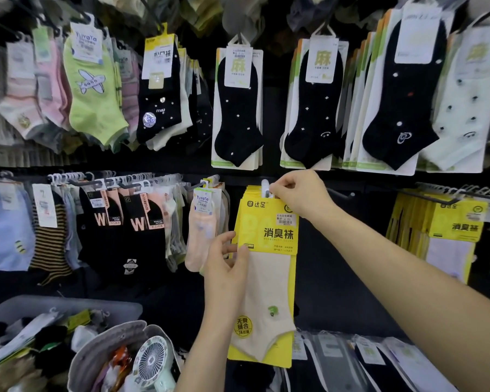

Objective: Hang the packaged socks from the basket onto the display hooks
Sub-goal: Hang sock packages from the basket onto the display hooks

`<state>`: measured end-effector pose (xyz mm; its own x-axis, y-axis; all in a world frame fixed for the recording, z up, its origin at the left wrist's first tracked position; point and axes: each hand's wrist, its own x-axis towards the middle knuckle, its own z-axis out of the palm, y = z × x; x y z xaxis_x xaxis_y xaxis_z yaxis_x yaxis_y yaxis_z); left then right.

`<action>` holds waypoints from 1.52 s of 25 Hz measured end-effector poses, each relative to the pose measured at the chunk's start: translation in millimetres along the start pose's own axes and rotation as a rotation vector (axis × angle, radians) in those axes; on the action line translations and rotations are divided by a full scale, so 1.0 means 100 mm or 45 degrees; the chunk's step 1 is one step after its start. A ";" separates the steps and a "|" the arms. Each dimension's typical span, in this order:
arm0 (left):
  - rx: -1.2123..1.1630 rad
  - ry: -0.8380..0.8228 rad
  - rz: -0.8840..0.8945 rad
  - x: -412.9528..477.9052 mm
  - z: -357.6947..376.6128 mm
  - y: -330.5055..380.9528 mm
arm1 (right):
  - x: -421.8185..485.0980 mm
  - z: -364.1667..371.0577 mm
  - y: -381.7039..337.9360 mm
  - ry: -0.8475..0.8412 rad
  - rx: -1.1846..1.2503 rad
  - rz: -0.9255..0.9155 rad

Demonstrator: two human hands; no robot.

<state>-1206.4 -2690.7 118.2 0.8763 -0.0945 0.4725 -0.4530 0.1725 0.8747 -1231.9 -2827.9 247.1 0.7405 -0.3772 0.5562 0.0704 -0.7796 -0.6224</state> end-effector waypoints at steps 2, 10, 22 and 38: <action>0.078 0.034 0.039 0.02 0.01 -0.02 | -0.05 0.05 0.04 0.027 0.024 -0.054; 0.199 -0.333 0.044 0.11 0.08 -0.22 | -0.92 0.48 0.65 -0.045 0.369 0.070; -0.273 -0.380 -0.451 0.02 0.06 -0.42 | -1.20 0.84 0.78 -0.148 0.640 0.246; -0.296 -0.342 -0.362 0.58 0.21 0.43 | -0.49 0.43 0.37 -0.090 0.704 0.233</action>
<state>-1178.1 -2709.0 185.8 0.8729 -0.4159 0.2549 -0.1246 0.3152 0.9408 -1237.1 -2816.4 172.9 0.8151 -0.4319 0.3861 0.2610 -0.3211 -0.9104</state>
